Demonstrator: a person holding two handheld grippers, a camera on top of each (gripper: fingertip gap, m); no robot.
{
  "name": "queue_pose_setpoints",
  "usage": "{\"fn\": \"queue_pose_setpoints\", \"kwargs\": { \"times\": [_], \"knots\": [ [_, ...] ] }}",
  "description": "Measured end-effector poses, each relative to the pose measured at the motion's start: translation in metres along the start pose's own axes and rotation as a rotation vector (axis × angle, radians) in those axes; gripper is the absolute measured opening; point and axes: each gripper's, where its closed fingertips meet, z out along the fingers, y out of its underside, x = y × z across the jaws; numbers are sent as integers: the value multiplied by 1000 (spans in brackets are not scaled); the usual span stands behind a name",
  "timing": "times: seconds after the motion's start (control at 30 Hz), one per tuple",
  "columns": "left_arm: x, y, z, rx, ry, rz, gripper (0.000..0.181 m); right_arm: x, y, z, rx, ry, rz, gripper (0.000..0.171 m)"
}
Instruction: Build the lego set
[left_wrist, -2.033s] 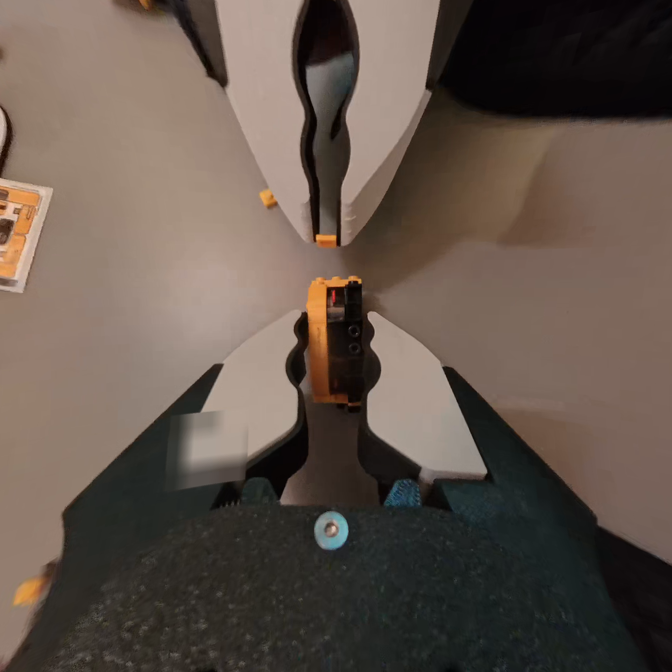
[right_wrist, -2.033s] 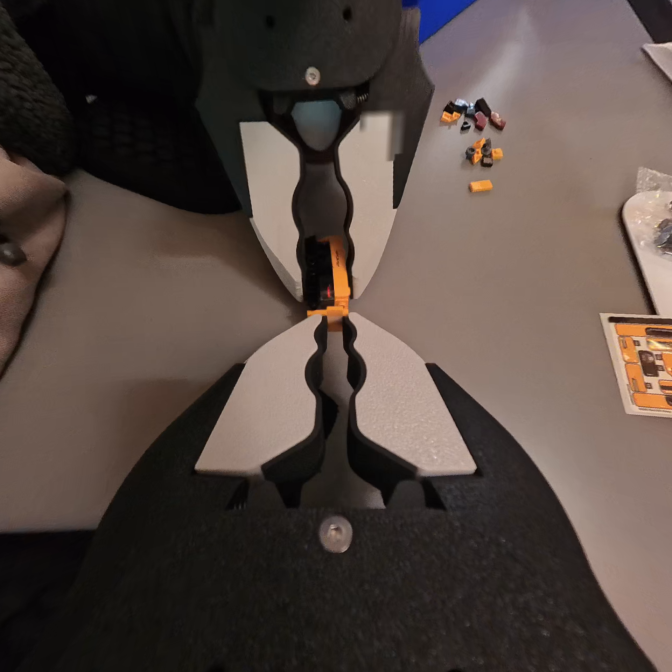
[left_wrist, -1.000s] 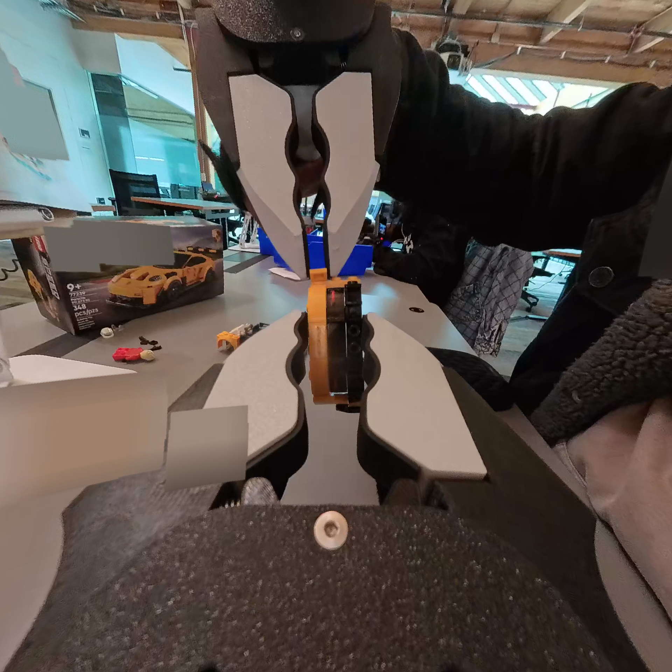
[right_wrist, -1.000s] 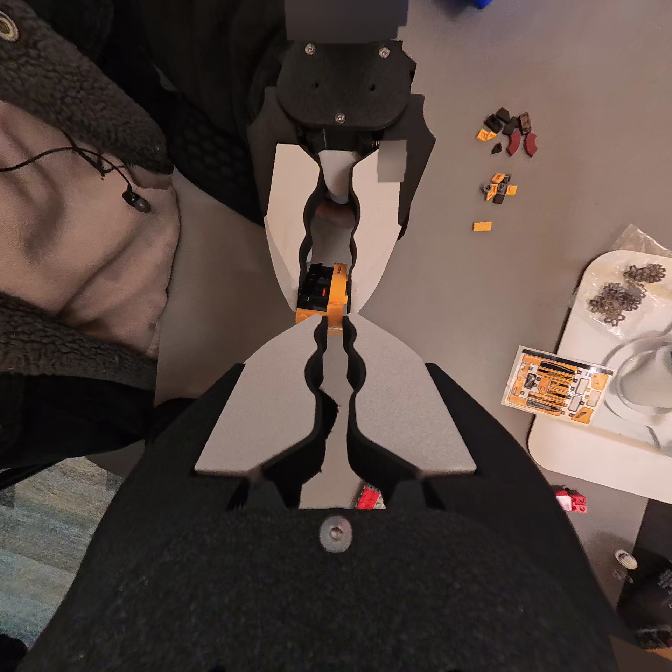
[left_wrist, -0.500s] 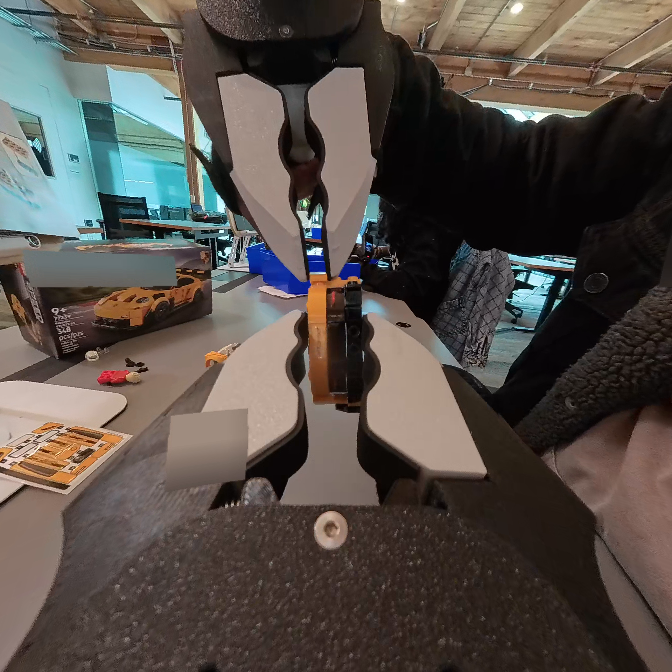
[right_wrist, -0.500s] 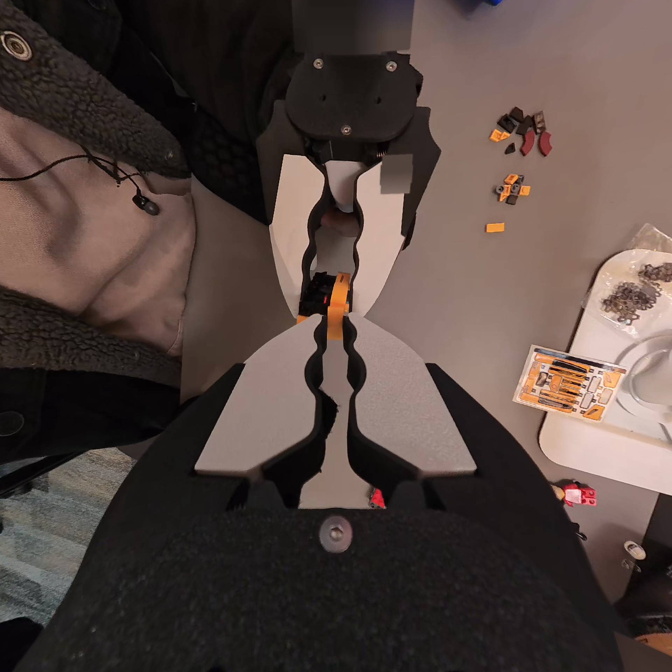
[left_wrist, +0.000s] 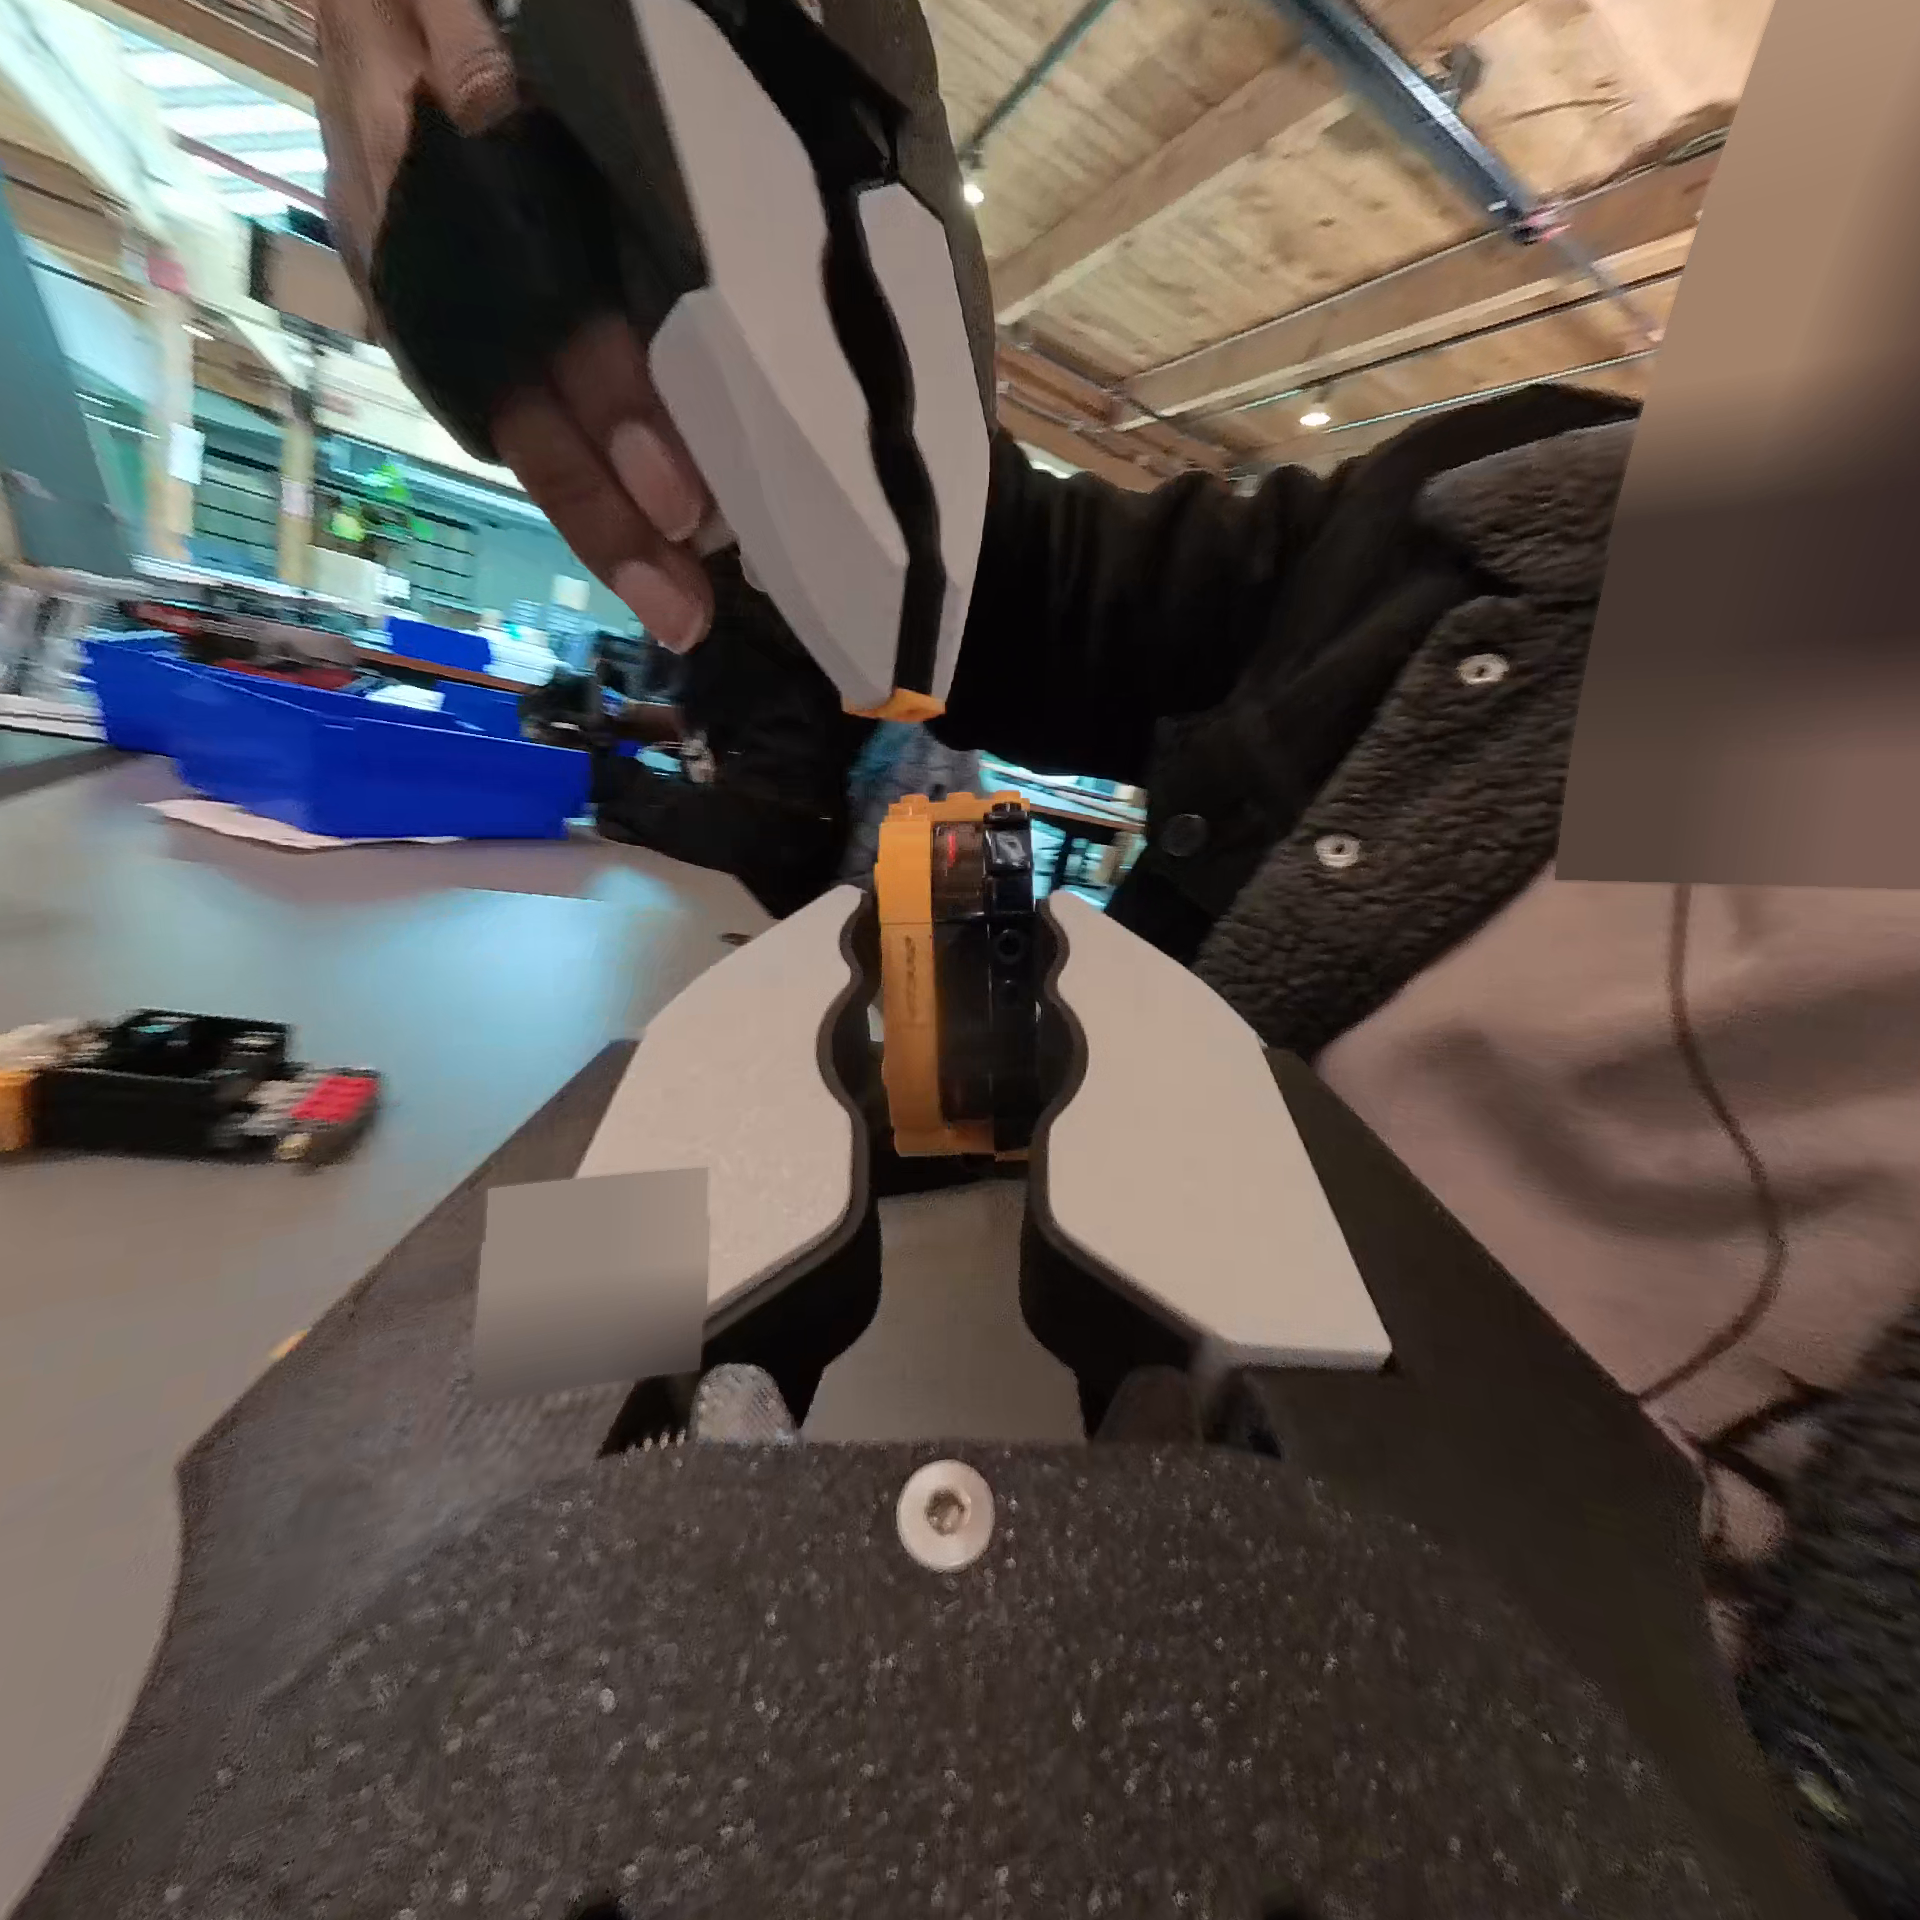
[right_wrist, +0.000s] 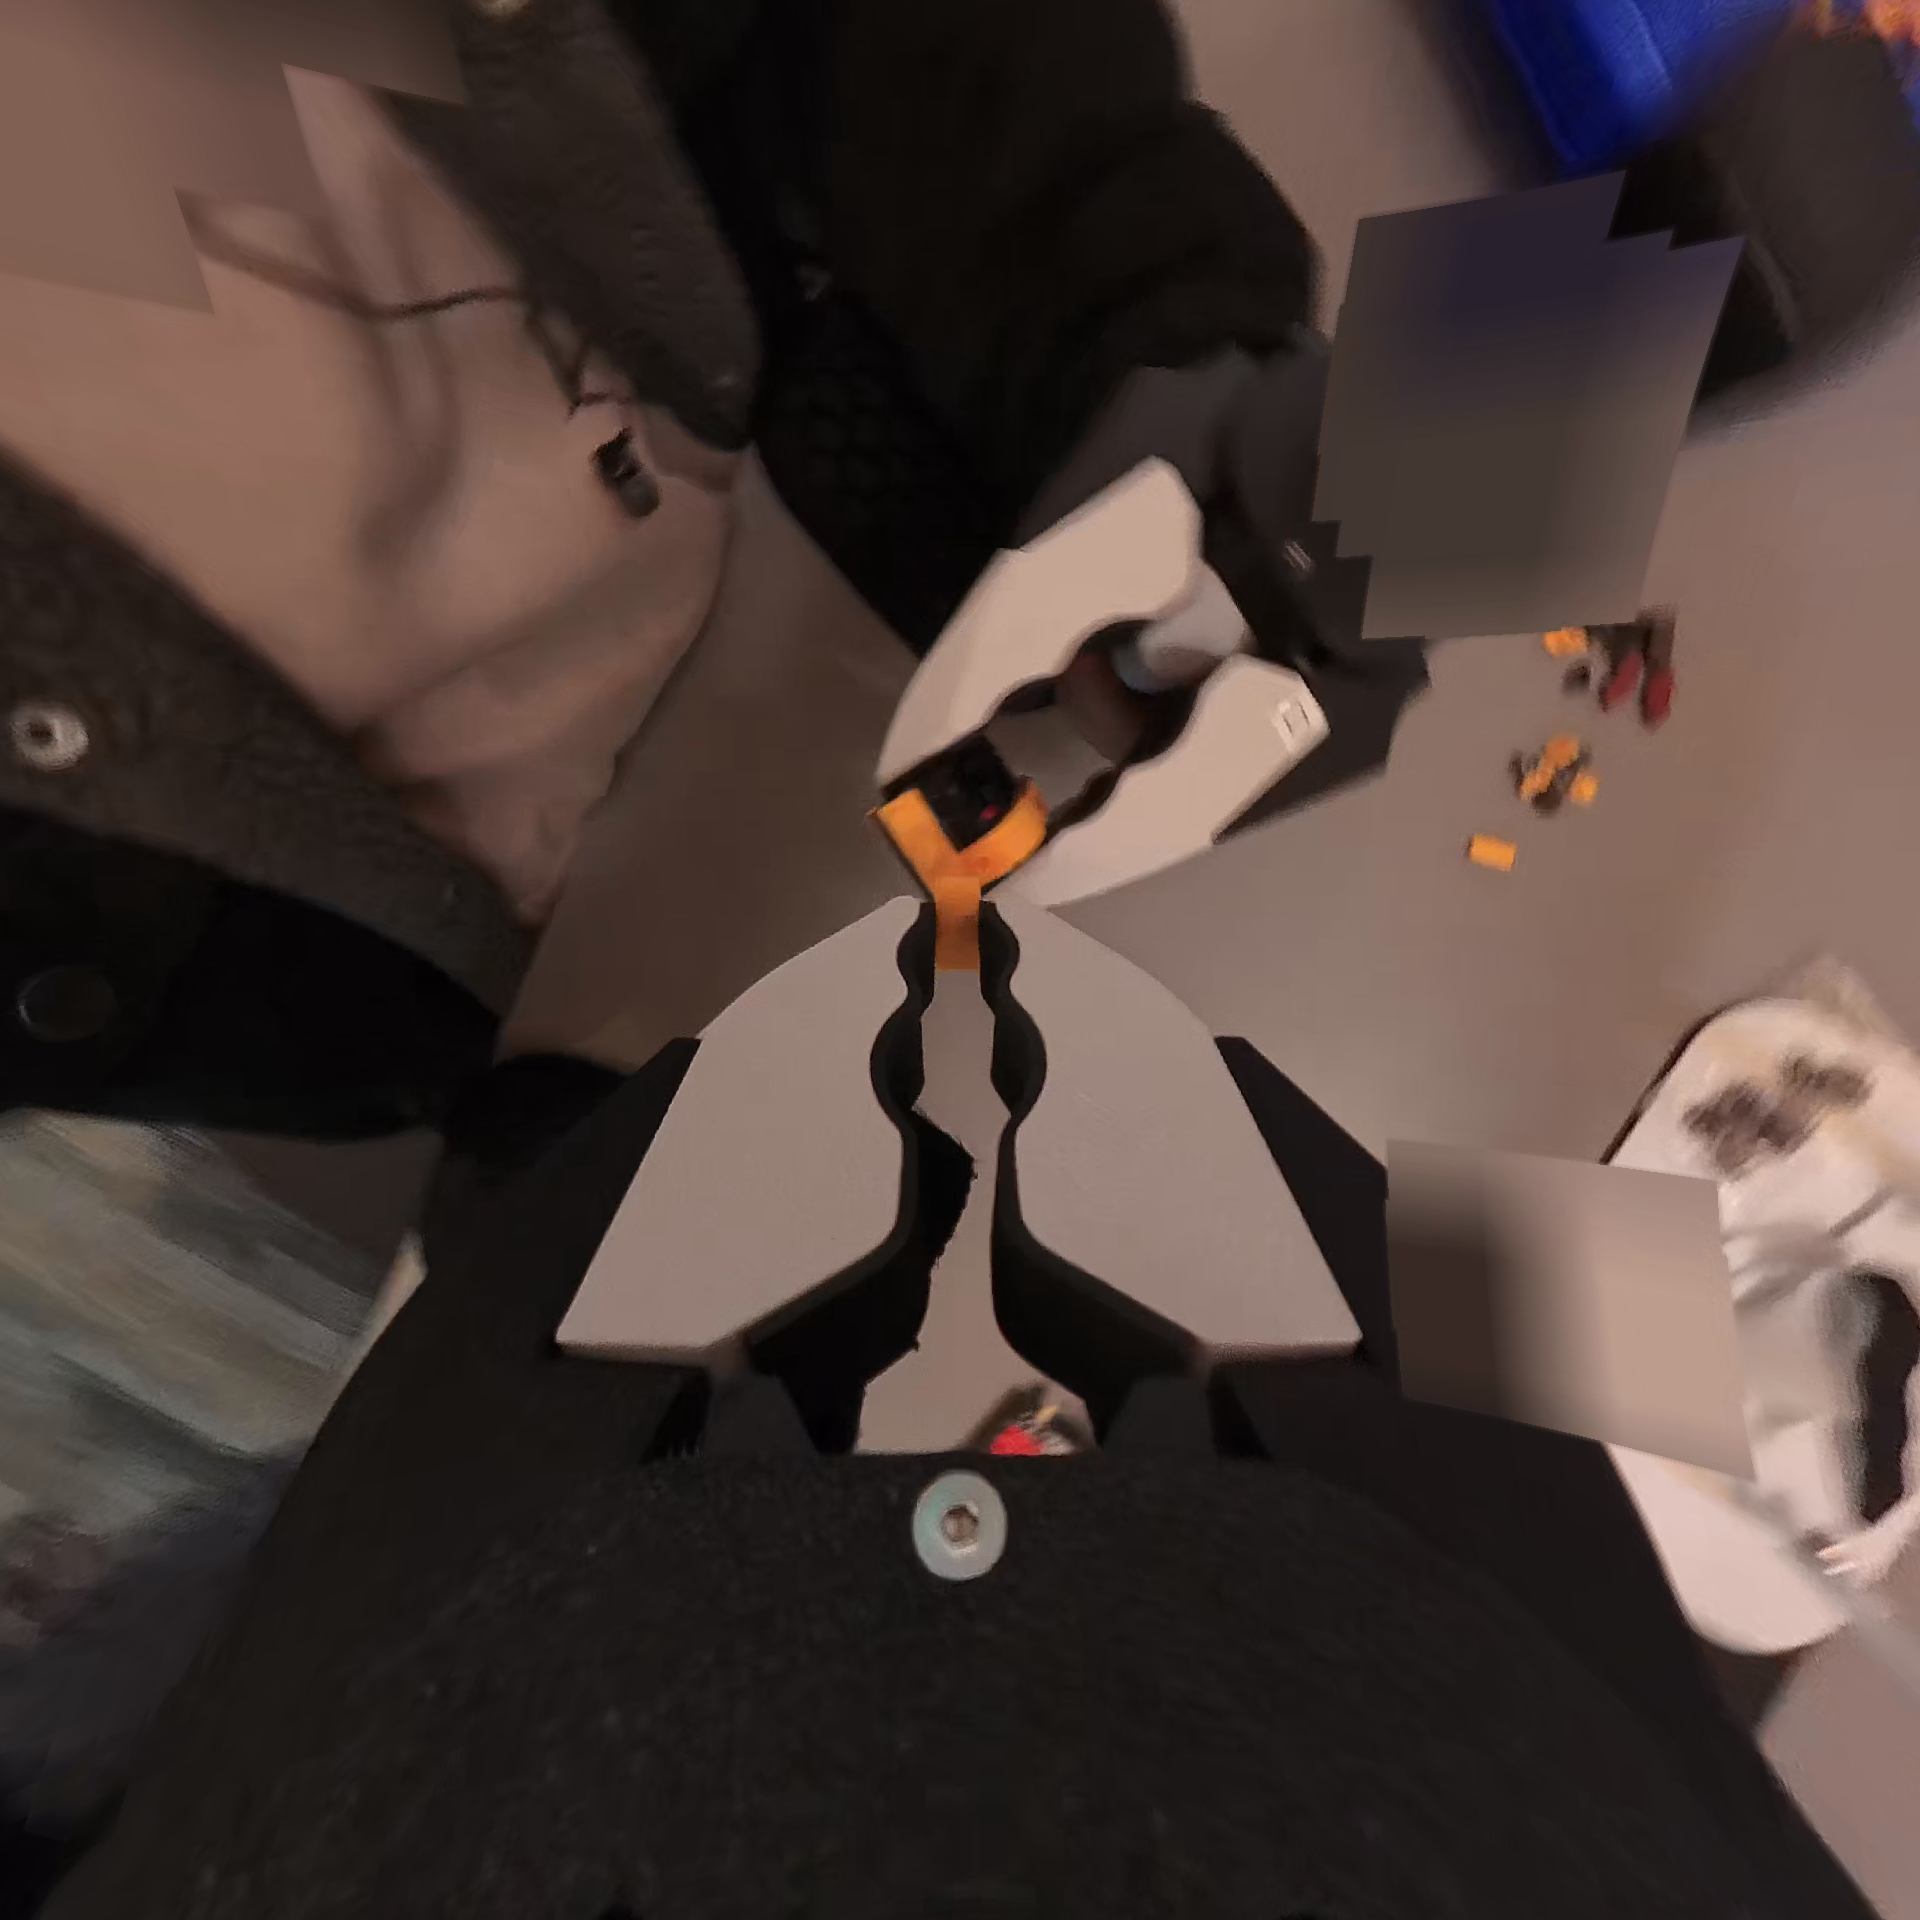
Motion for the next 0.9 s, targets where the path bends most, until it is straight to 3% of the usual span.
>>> {"fn": "queue_pose_setpoints", "kwargs": {
  "times": [0.23, 0.5, 0.63, 0.8, 0.9],
  "knots": [
    [19, 9, 3, -37, 160, -95, 27, -22, -7, 19, -129, 95, -277, 8],
    [17, 15, 2, -80, 133, -86, 27, -17, 4, 24, -132, 86, -226, 8],
    [-6, 20, -12, -142, -10, -42, 27, -3, 47, 35, -178, 130, -147, 8],
    [-25, 15, -26, -110, -107, -39, 27, 5, 121, 99, -322, 91, -126, 8],
    [-32, 18, -30, -117, -143, -42, 27, 11, 144, 124, -408, 73, -157, 8]
  ]
}}
